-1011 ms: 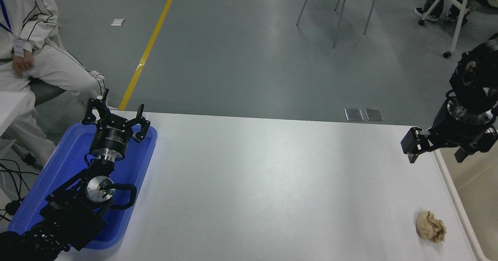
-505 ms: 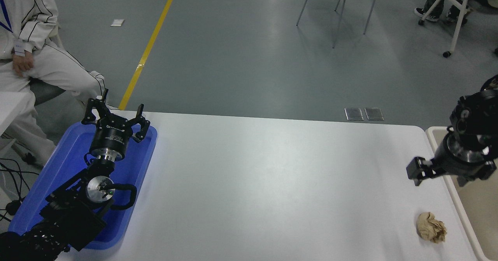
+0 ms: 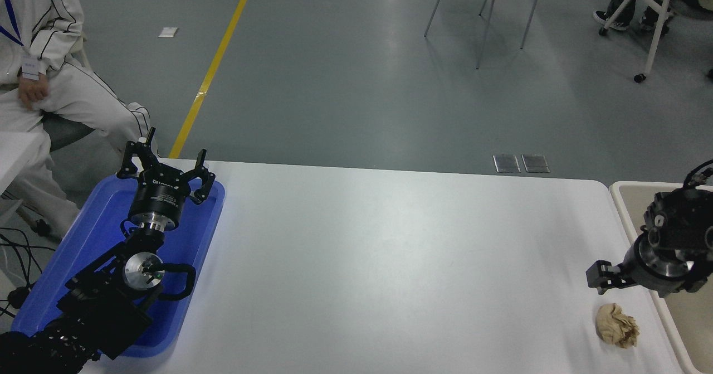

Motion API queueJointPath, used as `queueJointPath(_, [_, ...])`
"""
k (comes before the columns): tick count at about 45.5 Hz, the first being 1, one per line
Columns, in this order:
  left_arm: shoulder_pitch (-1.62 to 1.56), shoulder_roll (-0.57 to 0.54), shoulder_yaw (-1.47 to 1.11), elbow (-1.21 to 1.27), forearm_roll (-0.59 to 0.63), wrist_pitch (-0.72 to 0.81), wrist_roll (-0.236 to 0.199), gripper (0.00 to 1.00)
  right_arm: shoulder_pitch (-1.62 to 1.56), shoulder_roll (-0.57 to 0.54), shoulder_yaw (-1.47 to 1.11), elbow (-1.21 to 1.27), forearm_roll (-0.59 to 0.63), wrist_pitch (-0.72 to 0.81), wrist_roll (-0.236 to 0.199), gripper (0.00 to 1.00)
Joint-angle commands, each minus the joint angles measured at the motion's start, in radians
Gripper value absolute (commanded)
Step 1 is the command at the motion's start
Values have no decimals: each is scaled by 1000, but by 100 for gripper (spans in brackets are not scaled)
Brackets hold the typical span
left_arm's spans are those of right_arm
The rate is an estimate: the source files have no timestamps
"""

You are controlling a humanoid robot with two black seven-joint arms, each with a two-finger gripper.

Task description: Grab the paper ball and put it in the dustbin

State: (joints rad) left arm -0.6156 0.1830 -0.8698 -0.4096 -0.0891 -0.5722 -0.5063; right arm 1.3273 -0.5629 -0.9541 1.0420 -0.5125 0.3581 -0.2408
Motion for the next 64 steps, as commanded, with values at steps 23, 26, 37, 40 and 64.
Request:
queueJointPath(23, [0,0,0,0,0,0,-1,100,-194,3,87,-109,-1,-111,0,99])
queueJointPath(26, [0,0,0,0,0,0,-1,100,-195,3,103,-109,3,-111,0,99])
queueJointPath(37, [0,0,0,0,0,0,0,100,-186,5,113,-105,57,-108,0,99])
queueJointPath(40, [0,0,0,0,0,0,0,100,-185,5,113,-103,65,-107,0,99])
queueJointPath(64, [0,1,0,0,0,0,-1,100,-226,24,115,-103,68,-117,0,98])
